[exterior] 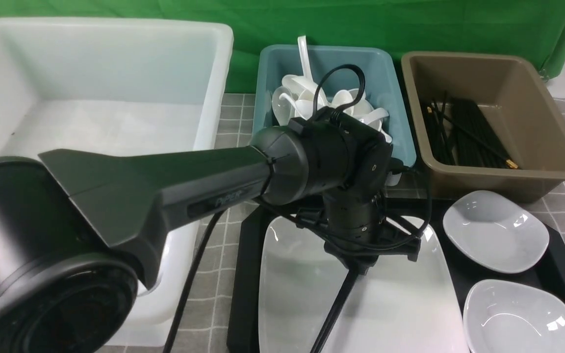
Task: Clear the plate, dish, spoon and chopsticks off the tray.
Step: Use the left arm to grab a pair of chopsticks from the plate, then use the left arm to put the chopsticks into the small storage box on the right
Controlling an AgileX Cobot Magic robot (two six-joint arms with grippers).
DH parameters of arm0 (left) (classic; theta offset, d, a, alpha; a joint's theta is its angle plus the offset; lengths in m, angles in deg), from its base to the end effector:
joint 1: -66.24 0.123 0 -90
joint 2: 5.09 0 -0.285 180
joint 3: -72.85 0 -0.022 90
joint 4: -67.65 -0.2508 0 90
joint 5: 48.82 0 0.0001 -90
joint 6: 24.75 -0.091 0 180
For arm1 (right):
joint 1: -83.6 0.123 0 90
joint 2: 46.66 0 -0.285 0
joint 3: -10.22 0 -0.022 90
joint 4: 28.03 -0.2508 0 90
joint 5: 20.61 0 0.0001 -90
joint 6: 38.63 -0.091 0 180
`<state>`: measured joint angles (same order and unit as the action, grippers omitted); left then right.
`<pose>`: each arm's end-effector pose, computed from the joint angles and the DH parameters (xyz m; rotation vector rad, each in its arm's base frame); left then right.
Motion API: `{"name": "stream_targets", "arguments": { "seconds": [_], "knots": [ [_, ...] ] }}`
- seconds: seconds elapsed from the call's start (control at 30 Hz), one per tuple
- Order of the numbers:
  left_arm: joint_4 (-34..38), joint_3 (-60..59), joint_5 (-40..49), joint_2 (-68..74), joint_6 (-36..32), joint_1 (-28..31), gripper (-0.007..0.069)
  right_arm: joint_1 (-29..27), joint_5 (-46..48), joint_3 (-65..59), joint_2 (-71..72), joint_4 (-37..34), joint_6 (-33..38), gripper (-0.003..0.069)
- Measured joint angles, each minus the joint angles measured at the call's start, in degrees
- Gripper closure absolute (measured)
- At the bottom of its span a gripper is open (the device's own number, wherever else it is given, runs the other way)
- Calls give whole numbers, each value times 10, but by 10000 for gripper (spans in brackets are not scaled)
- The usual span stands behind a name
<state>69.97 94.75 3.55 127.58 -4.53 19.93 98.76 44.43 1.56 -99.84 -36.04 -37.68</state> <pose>0.3169 -0.3359 0.1771 0.6268 2.8335 -0.2792 0.1054 0.0405 0.4349 -0.3162 2.1997 0.3099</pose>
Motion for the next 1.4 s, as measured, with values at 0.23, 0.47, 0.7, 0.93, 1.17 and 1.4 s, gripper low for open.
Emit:
{"name": "stream_targets", "arguments": {
  "seconds": [0.23,0.47,0.7,0.93,1.17,1.4],
  "knots": [
    [68,25,-48,-72,-75,-1,519,0,-15,-2,0,0,0,568],
    [89,94,-273,-90,-120,-1,519,0,-52,-2,0,0,0,568],
    [81,98,-603,-72,-167,-1,519,0,-80,-2,0,-2,0,568],
    [51,102,-832,0,-173,0,519,0,-89,-2,0,-2,13,568],
    [48,102,-923,73,-174,6,519,0,-92,-3,0,-4,24,568],
    [52,102,-933,105,-167,14,519,0,-90,-3,0,-6,52,566]
  ]
}}
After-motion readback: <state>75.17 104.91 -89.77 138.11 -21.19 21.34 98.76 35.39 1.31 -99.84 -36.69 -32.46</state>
